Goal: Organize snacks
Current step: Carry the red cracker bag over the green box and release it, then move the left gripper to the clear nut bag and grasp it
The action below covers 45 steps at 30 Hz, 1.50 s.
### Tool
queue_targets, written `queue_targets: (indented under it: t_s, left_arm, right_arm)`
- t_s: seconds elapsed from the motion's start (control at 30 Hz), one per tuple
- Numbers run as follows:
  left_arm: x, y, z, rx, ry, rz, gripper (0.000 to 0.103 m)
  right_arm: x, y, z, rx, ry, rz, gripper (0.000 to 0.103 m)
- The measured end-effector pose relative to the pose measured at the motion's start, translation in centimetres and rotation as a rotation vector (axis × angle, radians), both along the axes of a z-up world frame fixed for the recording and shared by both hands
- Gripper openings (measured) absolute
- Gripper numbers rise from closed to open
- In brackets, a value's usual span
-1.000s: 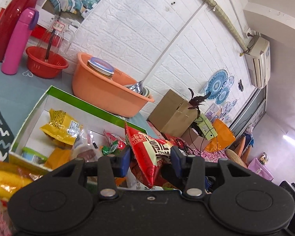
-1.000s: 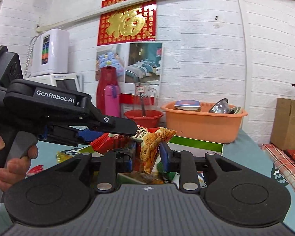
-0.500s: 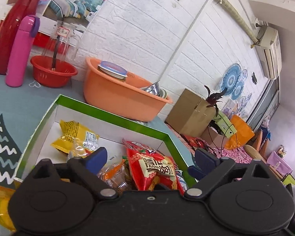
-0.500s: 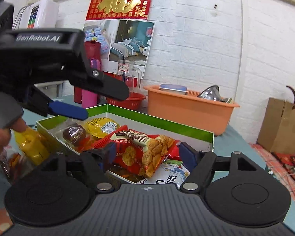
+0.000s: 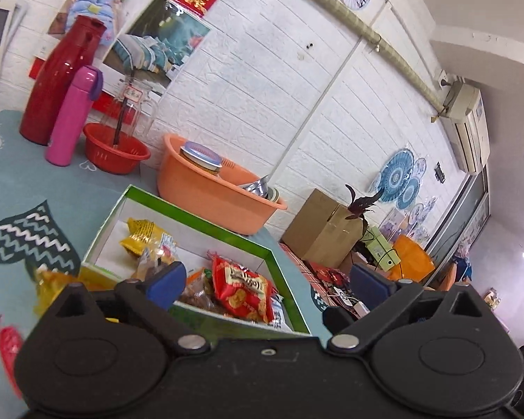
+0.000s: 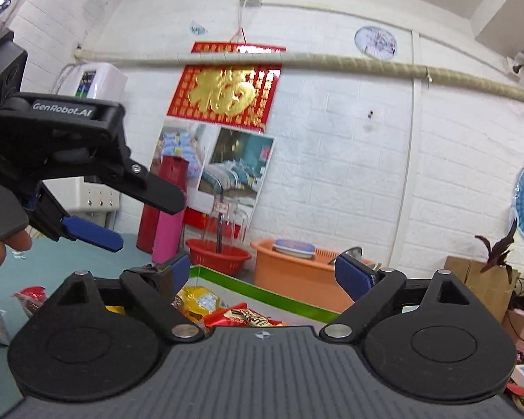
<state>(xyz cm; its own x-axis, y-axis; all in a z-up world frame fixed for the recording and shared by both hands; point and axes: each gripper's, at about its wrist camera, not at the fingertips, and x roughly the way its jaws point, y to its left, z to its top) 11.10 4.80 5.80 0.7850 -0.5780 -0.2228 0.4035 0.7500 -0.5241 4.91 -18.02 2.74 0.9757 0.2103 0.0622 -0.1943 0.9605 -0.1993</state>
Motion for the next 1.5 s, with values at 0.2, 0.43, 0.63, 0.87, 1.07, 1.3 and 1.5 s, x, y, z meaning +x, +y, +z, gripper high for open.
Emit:
queue_targets:
  t_s: [0.2, 0.43, 0.63, 0.87, 1.07, 1.3, 1.5]
  left_arm:
    - [-3.6, 1.0, -1.6, 0.019, 0.047, 0.009, 0.103]
    - [-6.1, 2.7, -4.6, -0.012, 0.139, 0.031, 0.103]
    - [-6.7, 3.6, -6.5, 0.012, 0.183, 0.071, 0.103]
    - [-7.3, 4.4, -8.1, -0.01, 0.239, 0.086, 0.103]
    - [-8.5, 5.0, -8.4, 0.001, 0.242, 0.105, 0.103]
    - [-8.7, 5.8, -8.0, -0.007, 0.235, 0.118, 0.103]
    - [-7.0, 3.4, -8.5, -0.05, 0.264, -0.021, 0.103]
  right_arm:
    - [-3.1, 0.3, -0.4, -0.029, -0.026, 0.026, 0.103]
    - [-4.8, 0.6, -2.2, -0.061, 0.01, 0.026, 0.103]
    - [-3.5, 0.2, -3.6, -0.075, 0.193, 0.051, 0.103]
    - [0.8, 0.6, -4.7, -0.089, 0.413, 0.103, 0.103]
    - [4.3, 1.0, -5.9, -0.09, 0.547, 0.146, 0.103]
    - [0.6, 2.5, -5.7, -0.137, 0.551, 0.346, 0.103]
    - [-2.4, 3.0, -5.5, -0.172, 0.518, 0.361, 0.103]
